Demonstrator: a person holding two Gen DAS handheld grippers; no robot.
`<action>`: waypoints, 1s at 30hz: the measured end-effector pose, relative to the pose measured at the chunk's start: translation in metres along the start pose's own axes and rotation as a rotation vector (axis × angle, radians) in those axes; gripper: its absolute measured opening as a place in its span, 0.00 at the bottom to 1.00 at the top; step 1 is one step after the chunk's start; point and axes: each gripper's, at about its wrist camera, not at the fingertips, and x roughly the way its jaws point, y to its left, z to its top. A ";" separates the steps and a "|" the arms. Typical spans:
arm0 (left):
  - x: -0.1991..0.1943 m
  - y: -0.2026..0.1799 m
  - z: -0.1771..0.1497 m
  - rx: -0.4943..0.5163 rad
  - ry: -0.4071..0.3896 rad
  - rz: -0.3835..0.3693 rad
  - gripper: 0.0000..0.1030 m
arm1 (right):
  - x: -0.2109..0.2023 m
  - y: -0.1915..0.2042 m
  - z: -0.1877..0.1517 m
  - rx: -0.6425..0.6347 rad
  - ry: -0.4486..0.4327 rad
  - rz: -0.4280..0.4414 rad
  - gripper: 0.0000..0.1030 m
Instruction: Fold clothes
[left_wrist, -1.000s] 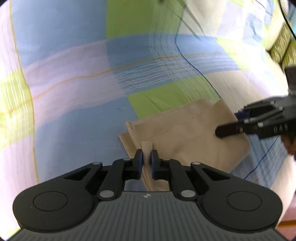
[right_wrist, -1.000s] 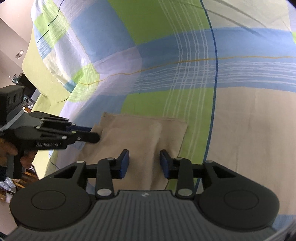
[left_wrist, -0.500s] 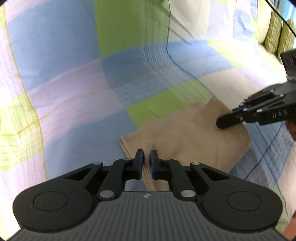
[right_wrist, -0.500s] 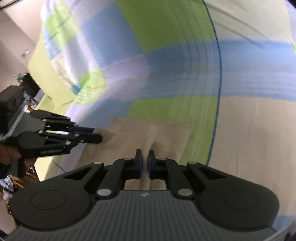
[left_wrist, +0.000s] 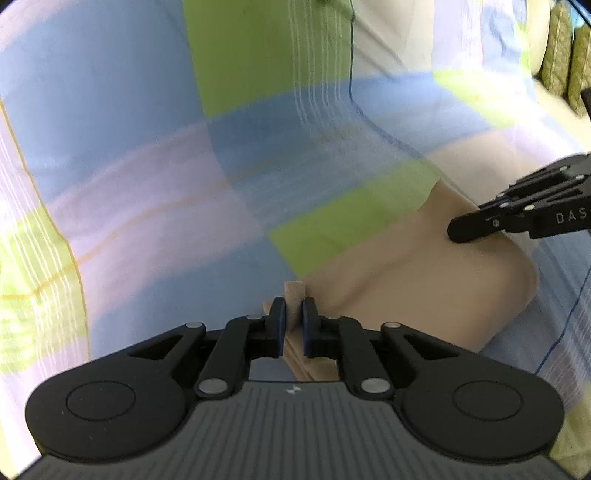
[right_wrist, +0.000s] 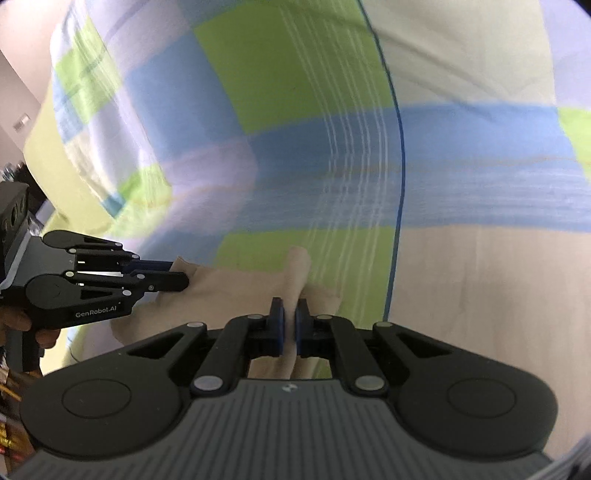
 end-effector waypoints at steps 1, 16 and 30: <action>-0.003 -0.001 0.000 0.005 -0.001 0.014 0.09 | 0.002 0.001 -0.002 -0.004 0.004 -0.004 0.04; -0.007 -0.010 0.006 -0.034 0.005 -0.095 0.12 | -0.035 0.020 0.010 -0.047 -0.144 -0.187 0.26; -0.033 -0.015 0.008 -0.025 -0.078 -0.003 0.14 | -0.017 0.025 0.001 -0.089 -0.100 -0.155 0.08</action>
